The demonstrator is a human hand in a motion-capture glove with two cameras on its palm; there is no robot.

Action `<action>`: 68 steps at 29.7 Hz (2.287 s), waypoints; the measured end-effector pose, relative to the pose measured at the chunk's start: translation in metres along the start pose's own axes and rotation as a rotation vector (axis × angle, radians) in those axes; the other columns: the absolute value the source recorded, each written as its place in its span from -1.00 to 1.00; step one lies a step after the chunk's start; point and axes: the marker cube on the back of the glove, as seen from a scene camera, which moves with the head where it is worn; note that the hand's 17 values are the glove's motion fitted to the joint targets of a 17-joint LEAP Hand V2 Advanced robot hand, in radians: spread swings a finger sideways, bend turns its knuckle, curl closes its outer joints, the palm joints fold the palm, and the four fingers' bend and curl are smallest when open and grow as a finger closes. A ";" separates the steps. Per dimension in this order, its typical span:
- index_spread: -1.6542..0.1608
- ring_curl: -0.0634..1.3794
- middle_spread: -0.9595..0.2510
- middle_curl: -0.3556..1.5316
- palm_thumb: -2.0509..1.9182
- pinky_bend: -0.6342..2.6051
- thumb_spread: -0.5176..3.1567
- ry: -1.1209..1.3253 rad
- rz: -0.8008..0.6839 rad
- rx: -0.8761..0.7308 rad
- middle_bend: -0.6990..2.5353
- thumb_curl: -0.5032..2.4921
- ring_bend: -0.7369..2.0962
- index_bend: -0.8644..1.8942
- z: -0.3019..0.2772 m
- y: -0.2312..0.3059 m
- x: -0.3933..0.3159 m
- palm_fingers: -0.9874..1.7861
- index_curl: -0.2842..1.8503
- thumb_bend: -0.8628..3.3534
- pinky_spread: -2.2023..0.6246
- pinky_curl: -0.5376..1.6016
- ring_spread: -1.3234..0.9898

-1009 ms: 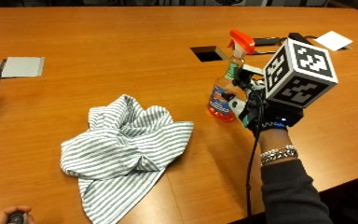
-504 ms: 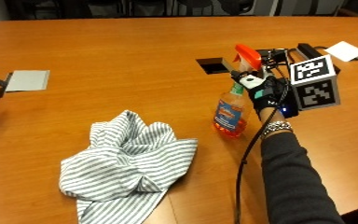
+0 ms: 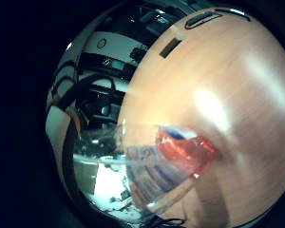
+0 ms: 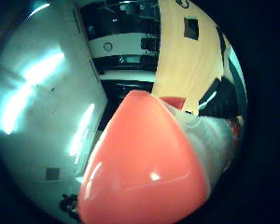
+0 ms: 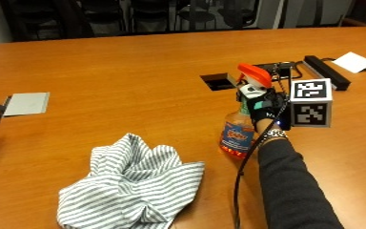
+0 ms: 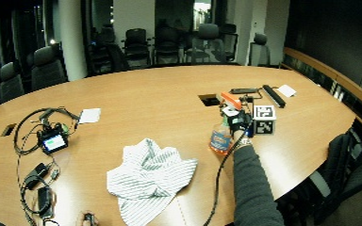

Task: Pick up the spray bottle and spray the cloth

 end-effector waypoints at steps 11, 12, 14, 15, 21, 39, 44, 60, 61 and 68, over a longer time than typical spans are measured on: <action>0.46 -0.32 0.13 -0.12 0.53 -0.36 -0.52 0.055 -0.014 0.061 -0.26 -0.30 -0.05 -0.19 0.021 0.004 0.021 0.72 -0.34 -0.59 0.35 -0.17 -0.09; 0.46 -0.32 0.13 -0.12 0.54 -0.36 -0.52 0.076 -0.021 0.036 -0.26 -0.29 -0.05 -0.19 0.023 0.004 0.023 0.72 -0.33 -0.59 0.35 -0.16 -0.09; 0.46 -0.32 0.13 -0.11 0.54 -0.35 -0.54 0.127 -0.054 -0.018 -0.25 -0.28 -0.06 -0.19 0.022 0.005 0.018 0.71 -0.32 -0.60 0.34 -0.16 -0.09; 0.46 -0.31 0.13 -0.11 0.54 -0.35 -0.54 0.155 -0.077 -0.052 -0.25 -0.28 -0.05 -0.19 0.022 0.006 0.012 0.71 -0.31 -0.60 0.34 -0.16 -0.09; 0.46 -0.29 0.14 -0.11 0.55 -0.35 -0.56 0.466 -0.316 -0.335 -0.25 -0.25 -0.02 -0.20 0.028 0.022 -0.063 0.70 -0.29 -0.60 0.33 -0.15 -0.08; 0.46 -0.29 0.15 -0.09 0.54 -0.34 -0.59 1.361 -0.540 -0.699 -0.23 -0.20 -0.03 -0.19 0.105 0.094 -0.105 0.69 -0.23 -0.61 0.33 -0.14 -0.08; 0.46 -0.29 0.15 -0.09 0.54 -0.34 -0.59 1.546 -0.574 -0.736 -0.23 -0.20 -0.03 -0.20 0.128 0.110 -0.078 0.69 -0.22 -0.61 0.33 -0.14 -0.08; 0.45 -0.29 0.13 -0.09 0.53 -0.34 -0.60 1.642 -0.608 -0.764 -0.23 -0.17 -0.04 -0.21 0.154 0.126 -0.043 0.69 -0.19 -0.61 0.32 -0.14 -0.08; 0.45 -0.29 0.13 -0.09 0.53 -0.34 -0.60 1.632 -0.604 -0.765 -0.23 -0.17 -0.04 -0.21 0.154 0.125 -0.044 0.69 -0.19 -0.61 0.32 -0.14 -0.08; 0.45 -0.29 0.13 -0.09 0.53 -0.34 -0.60 1.396 -0.585 -0.776 -0.23 -0.16 -0.05 -0.21 0.151 0.129 -0.081 0.68 -0.19 -0.61 0.32 -0.14 -0.09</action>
